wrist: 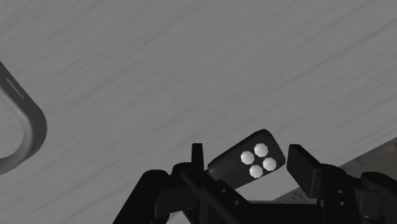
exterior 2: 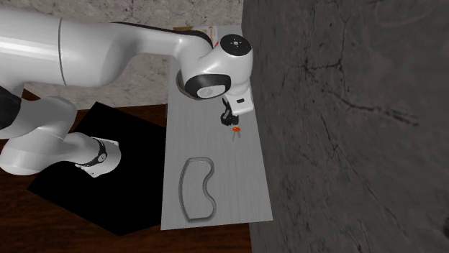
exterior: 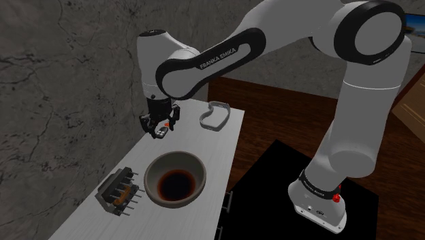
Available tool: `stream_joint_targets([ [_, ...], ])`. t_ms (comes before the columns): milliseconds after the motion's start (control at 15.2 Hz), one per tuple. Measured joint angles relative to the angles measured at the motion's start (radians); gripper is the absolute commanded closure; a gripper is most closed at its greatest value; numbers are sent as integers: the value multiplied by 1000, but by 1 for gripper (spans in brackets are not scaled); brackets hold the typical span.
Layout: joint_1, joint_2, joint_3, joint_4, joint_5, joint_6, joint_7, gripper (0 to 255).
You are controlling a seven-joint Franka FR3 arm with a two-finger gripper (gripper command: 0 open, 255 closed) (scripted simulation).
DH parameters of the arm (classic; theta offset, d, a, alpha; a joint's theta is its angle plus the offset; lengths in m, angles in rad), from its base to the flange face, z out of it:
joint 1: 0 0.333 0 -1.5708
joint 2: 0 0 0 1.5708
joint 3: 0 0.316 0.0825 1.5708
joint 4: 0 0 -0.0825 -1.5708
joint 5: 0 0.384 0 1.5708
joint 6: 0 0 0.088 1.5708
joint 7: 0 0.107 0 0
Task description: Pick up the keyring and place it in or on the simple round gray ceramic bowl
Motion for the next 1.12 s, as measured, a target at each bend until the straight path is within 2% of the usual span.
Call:
stream_joint_targets([
  [1122,-6,-68,11,147,39,-207,-27,255],
])
